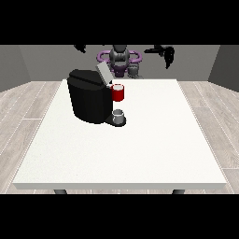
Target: Insert the coffee pod into the coffee machine and close the lid
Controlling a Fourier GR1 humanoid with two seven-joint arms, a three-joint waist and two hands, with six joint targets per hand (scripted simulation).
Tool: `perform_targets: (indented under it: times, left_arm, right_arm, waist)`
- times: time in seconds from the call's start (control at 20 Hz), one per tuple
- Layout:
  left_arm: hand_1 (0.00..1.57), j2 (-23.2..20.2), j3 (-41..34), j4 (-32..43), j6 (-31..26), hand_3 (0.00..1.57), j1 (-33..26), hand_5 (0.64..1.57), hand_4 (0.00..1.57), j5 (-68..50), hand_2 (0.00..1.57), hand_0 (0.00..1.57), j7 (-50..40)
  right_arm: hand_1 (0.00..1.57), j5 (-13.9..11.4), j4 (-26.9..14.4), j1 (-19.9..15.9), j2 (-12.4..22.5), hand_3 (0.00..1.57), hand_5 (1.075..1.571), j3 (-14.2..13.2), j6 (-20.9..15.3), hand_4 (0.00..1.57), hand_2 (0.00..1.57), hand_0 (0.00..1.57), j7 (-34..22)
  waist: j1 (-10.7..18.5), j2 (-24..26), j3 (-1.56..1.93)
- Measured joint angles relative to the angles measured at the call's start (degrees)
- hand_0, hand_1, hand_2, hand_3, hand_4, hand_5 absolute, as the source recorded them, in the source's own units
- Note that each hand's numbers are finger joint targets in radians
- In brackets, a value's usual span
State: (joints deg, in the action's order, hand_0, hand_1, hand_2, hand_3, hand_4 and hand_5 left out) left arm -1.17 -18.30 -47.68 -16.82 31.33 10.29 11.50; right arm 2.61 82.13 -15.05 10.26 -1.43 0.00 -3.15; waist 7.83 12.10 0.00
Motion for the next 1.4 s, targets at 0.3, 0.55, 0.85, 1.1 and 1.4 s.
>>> perform_targets:
  times: [0.3, 0.55, 0.85, 1.1, 1.4]
  left_arm:
    - [0.0, 0.5, 4.0, -8.0, 0.0, 0.0, -5.2, 1.571, 0.0, -3.6, 0.0, 0.0, -1.1]
    - [0.0, 0.3, 4.7, -14.7, 0.0, 0.0, -8.2, 1.571, 0.0, -5.8, 0.0, 0.0, -3.3]
    - [0.0, 0.4, 6.7, -22.2, 0.5, 0.0, -11.7, 1.571, 0.0, -8.1, 0.0, 0.0, -5.8]
    - [0.0, -0.6, 7.2, -26.4, 1.5, 0.0, -14.2, 1.571, 0.0, -9.3, 0.0, 0.0, -8.1]
    - [0.0, -2.3, 7.1, -28.8, 2.5, 0.0, -15.2, 1.571, 0.0, -10.1, 0.0, 0.0, -7.4]
  right_arm:
    - [0.0, -0.2, -3.8, -3.2, -0.6, 0.0, 1.571, -0.7, 0.7, 0.0, 0.0, 0.0, 1.1]
    - [0.0, 1.0, -7.8, -5.3, -0.1, 0.0, 1.571, -3.1, 1.7, 0.0, 0.0, 0.0, 2.4]
    - [0.0, 1.3, -13.8, -9.2, 0.7, 0.0, 1.571, -5.3, 2.8, 0.0, 0.0, 0.0, 5.9]
    - [0.0, -0.2, -16.1, -12.5, -0.4, 0.0, 1.571, -4.0, 2.4, 0.0, 0.0, 0.0, 5.6]
    - [0.0, -1.3, -18.3, -16.3, -0.1, 0.0, 1.571, -3.8, 3.2, 0.0, 0.0, 0.0, 6.2]
  waist:
    - [1.6, -2.7, 0.01]
    - [2.4, -5.6, 0.01]
    - [2.8, -9.4, 0.02]
    - [1.1, -10.7, 0.01]
    - [0.1, -12.9, -0.11]
